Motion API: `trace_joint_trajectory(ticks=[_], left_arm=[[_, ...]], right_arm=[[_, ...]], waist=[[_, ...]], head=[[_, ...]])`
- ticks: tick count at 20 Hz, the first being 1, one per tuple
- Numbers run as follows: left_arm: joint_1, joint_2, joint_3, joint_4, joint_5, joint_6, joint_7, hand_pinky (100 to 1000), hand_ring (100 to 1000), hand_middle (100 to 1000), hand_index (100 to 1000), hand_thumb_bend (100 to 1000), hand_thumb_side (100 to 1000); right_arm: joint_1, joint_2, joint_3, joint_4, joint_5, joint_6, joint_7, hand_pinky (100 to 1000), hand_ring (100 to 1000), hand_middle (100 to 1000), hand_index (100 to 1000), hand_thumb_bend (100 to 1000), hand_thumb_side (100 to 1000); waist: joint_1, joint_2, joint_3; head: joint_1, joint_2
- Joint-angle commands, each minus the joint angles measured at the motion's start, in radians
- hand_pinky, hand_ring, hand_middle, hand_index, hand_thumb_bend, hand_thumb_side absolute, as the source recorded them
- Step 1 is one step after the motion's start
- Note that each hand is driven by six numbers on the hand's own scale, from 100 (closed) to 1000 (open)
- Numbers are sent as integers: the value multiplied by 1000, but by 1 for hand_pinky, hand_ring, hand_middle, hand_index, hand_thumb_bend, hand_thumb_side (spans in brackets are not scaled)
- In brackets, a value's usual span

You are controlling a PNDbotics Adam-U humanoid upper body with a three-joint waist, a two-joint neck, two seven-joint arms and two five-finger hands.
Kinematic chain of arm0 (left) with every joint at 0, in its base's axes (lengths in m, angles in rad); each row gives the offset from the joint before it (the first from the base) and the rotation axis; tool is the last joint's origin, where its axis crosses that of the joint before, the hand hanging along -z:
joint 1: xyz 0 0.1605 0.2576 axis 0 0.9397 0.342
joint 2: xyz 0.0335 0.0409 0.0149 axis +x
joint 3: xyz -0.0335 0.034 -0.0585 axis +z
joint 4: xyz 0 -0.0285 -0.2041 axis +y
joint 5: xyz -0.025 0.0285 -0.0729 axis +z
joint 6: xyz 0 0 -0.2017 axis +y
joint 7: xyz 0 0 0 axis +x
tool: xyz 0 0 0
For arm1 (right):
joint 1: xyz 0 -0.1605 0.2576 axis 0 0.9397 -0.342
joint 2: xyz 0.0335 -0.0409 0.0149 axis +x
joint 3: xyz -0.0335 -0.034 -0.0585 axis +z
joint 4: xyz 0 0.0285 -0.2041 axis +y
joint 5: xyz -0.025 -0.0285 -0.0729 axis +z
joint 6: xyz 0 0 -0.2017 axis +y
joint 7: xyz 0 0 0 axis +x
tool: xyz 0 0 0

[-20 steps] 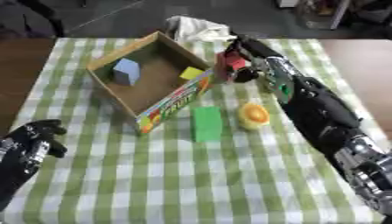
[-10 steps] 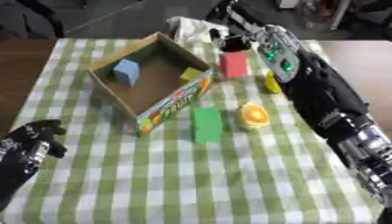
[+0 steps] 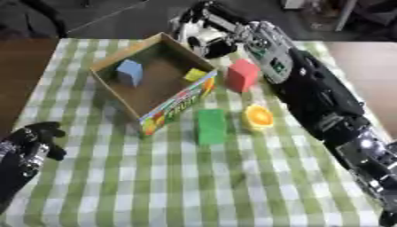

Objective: Pick up objects on the table and place them in the box.

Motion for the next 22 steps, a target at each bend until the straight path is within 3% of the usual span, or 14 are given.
trace_joint_trajectory(ticks=[1,6,13,17,22], left_arm=[[-7,10,6,-15,-4,2,0,582,543,651,786,100,581],[-5,11,7,-15,-5,2,1,582,543,651,787,100,581],[0,13,10,-14,-7,3,2,582,542,651,787,100,583],[1,14,10,-14,-8,3,3,583,542,651,787,100,585],[1,12,10,-15,-7,3,4,583,542,651,788,102,591]], right_arm=[[-17,-25,-21,13,13,-9,52,802,972,939,944,235,325],[-14,-53,-55,45,31,-8,100,836,1000,981,971,283,388],[-1,-113,-91,95,93,-13,181,854,1000,1000,1000,350,325],[7,-117,-116,150,163,14,207,855,1000,1000,1000,372,429],[13,-90,-134,223,280,92,152,848,1000,988,1000,375,529]], waist=[[2,-16,-3],[3,-17,-9],[-2,-22,-19],[-1,-22,-22],[5,-21,-19]], head=[[-1,5],[0,5],[4,5],[7,5],[5,5]])
